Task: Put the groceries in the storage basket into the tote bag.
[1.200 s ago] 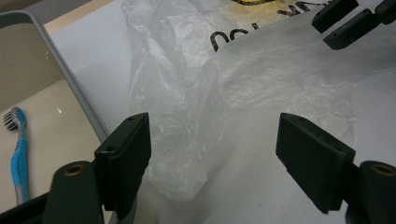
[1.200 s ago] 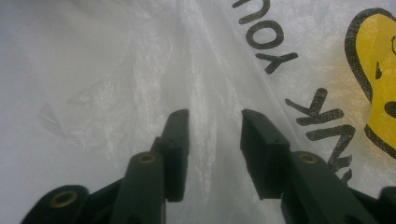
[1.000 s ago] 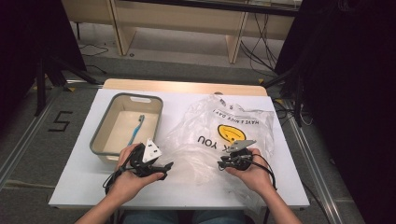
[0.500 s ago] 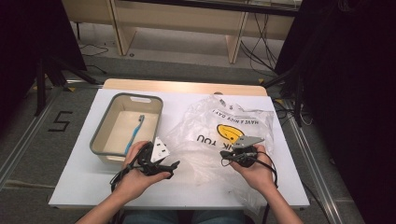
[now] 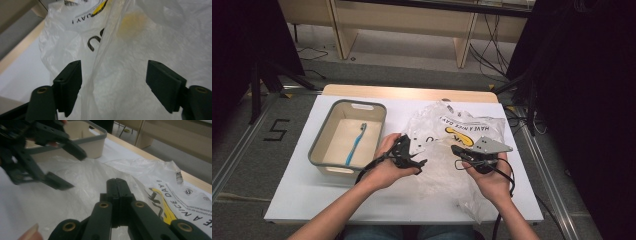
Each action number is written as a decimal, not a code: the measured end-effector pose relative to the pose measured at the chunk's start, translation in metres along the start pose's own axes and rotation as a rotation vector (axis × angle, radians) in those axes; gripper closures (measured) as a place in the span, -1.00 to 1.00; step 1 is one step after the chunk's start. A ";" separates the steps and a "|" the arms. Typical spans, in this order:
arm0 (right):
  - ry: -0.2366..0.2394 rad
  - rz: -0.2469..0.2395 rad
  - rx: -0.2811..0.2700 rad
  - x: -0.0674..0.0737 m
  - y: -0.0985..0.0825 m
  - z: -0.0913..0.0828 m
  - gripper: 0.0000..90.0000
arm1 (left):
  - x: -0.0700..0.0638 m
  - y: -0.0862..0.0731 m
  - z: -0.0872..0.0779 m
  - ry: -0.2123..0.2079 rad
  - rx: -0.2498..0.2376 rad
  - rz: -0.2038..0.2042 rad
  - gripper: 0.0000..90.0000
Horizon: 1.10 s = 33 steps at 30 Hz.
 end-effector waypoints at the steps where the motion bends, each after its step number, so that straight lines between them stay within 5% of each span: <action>1: 0.002 0.000 -0.003 0.000 0.001 -0.001 1.00 | 0.001 0.005 0.003 0.007 -0.003 0.011 -0.23; 8: 0.008 -0.008 -0.021 0.000 0.007 -0.004 1.00 | 0.012 0.030 0.009 0.054 -0.095 0.023 0.69; 12: 0.015 -0.012 -0.005 0.001 0.006 -0.003 0.94 | 0.015 0.038 0.005 0.061 -0.145 0.006 0.98; 15: 0.013 -0.021 0.016 0.003 0.007 0.001 0.59 | 0.016 0.042 0.002 0.070 -0.176 -0.004 0.98; 20: -0.037 -0.083 0.050 0.010 0.012 0.014 -0.30 | 0.018 0.048 -0.002 0.078 -0.193 0.011 0.98; 22: -0.061 -0.099 0.066 0.010 0.013 0.022 -0.42 | 0.018 0.049 -0.004 0.081 -0.193 0.023 0.98; 24: -0.093 -0.109 0.087 0.008 0.014 0.030 -0.30 | 0.018 0.050 -0.004 0.083 -0.194 0.029 0.98; 27: -0.105 -0.082 0.090 0.004 0.017 0.034 0.36 | 0.019 0.049 -0.004 0.085 -0.193 0.042 0.90; 30: -0.132 -0.053 0.070 0.000 0.022 0.031 0.86 | 0.022 0.048 -0.008 0.077 -0.199 0.014 0.58; 33: -0.169 -0.029 0.053 -0.003 0.029 0.027 1.00 | 0.023 0.046 -0.018 0.046 -0.193 -0.006 0.10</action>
Point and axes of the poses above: each handheld gripper's, and its own axes: z roughly forward along the jaws, y roughly out of its top, x roughly to its left, the point moved 2 cm from there along z, roughly forward along the jaws
